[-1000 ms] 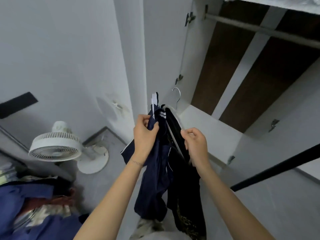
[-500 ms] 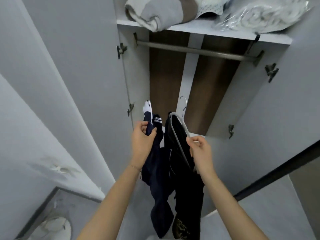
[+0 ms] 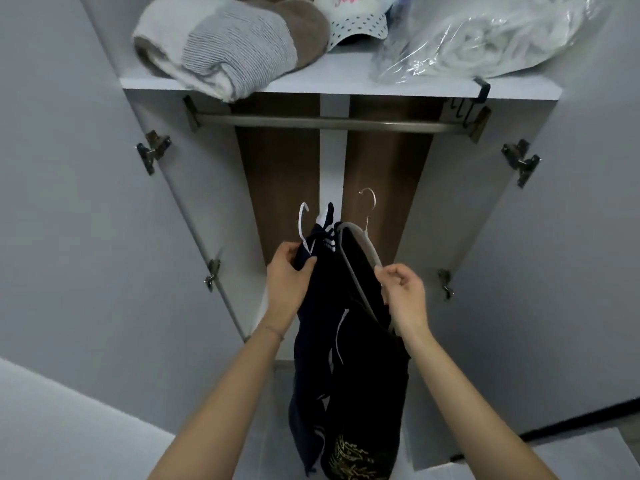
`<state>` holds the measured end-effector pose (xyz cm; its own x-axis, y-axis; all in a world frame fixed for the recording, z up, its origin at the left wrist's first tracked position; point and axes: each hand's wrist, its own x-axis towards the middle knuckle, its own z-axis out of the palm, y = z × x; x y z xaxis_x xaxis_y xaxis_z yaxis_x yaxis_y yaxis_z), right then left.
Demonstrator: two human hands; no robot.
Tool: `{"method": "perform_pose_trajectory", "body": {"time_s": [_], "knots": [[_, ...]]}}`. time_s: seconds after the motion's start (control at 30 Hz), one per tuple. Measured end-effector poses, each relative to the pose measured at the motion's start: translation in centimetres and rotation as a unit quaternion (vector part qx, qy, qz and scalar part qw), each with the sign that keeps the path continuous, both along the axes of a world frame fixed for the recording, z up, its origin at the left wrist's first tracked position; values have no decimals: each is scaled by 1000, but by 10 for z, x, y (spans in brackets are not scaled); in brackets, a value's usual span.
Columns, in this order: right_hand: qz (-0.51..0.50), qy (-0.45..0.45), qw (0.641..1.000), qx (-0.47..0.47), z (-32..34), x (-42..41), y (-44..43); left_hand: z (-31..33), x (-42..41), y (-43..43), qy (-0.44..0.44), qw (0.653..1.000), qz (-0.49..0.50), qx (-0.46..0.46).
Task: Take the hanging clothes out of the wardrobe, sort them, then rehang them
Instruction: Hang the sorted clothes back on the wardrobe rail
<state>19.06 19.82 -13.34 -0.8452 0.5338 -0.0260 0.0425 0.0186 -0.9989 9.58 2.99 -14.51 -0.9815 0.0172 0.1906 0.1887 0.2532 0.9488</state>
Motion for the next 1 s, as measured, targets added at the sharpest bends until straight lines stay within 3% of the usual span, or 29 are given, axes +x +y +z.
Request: {"method": "perform_pose_trajectory", "body": {"time_s": [0.5,0.83,1.0], "knots": [[-26,34,999,13,1,-165,106,1,-163,103,13,1000,-6,-18],[-155,51,983,89,16,-224,176,2,-221,146,21,999,-42,-5],[-210,7,969,130,12,-241,205,1,-234,162,7,999,-52,6]]}}
